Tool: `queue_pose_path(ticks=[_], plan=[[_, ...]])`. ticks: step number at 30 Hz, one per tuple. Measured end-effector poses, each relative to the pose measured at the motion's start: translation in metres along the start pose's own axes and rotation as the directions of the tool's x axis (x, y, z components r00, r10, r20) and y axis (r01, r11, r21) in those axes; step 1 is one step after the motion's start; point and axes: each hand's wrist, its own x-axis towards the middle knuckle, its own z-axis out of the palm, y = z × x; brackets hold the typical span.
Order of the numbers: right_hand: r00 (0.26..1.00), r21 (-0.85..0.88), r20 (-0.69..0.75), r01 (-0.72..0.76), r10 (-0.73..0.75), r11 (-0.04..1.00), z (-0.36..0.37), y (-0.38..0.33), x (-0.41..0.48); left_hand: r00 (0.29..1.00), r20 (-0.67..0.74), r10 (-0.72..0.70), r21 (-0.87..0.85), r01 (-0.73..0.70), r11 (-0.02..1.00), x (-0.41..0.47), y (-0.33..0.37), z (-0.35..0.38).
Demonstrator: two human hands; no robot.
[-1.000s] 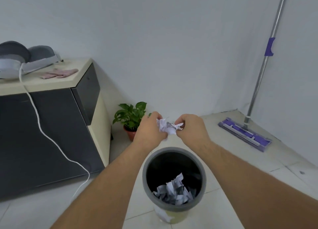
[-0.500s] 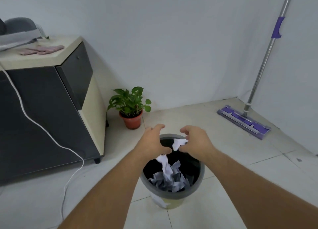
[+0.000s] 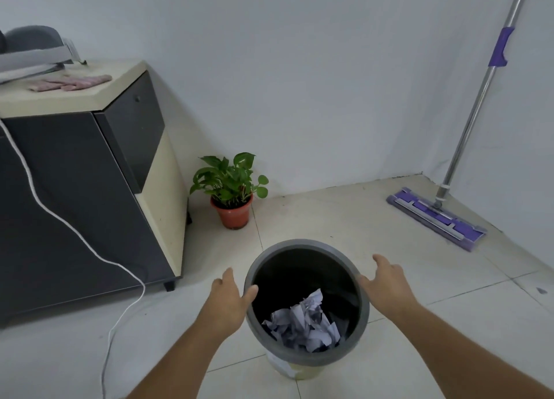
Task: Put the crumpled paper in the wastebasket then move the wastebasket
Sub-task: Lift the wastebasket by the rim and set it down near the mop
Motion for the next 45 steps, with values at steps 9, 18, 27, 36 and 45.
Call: queue_pose_path(ticks=[9,18,27,36,45], plan=[[0.960,0.137,0.248,-0.168,0.130,0.976,0.044,0.028,-0.004,0.992,0.094,-0.079,-0.060,0.085,0.995,-0.005,-0.007,0.040],[0.983,0.145,0.156,-0.122,0.099,0.982,0.053,0.029,-0.003,0.990,0.018,-0.142,-0.035,0.143,0.989,-0.007,0.006,0.047],[0.991,0.157,0.121,-0.073,0.054,0.985,-0.038,-0.027,-0.017,0.996,0.005,-0.086,-0.044,0.087,0.995,-0.019,0.075,-0.031],[1.000,0.138,-0.007,0.024,-0.023,0.990,-0.306,-0.187,-0.080,0.989,-0.100,0.113,-0.064,-0.120,0.991,-0.088,0.272,-0.262],[0.985,0.272,-0.162,0.098,-0.055,0.957,-0.588,-0.358,-0.168,0.958,-0.141,0.248,-0.063,-0.259,0.964,-0.170,0.486,-0.522]])
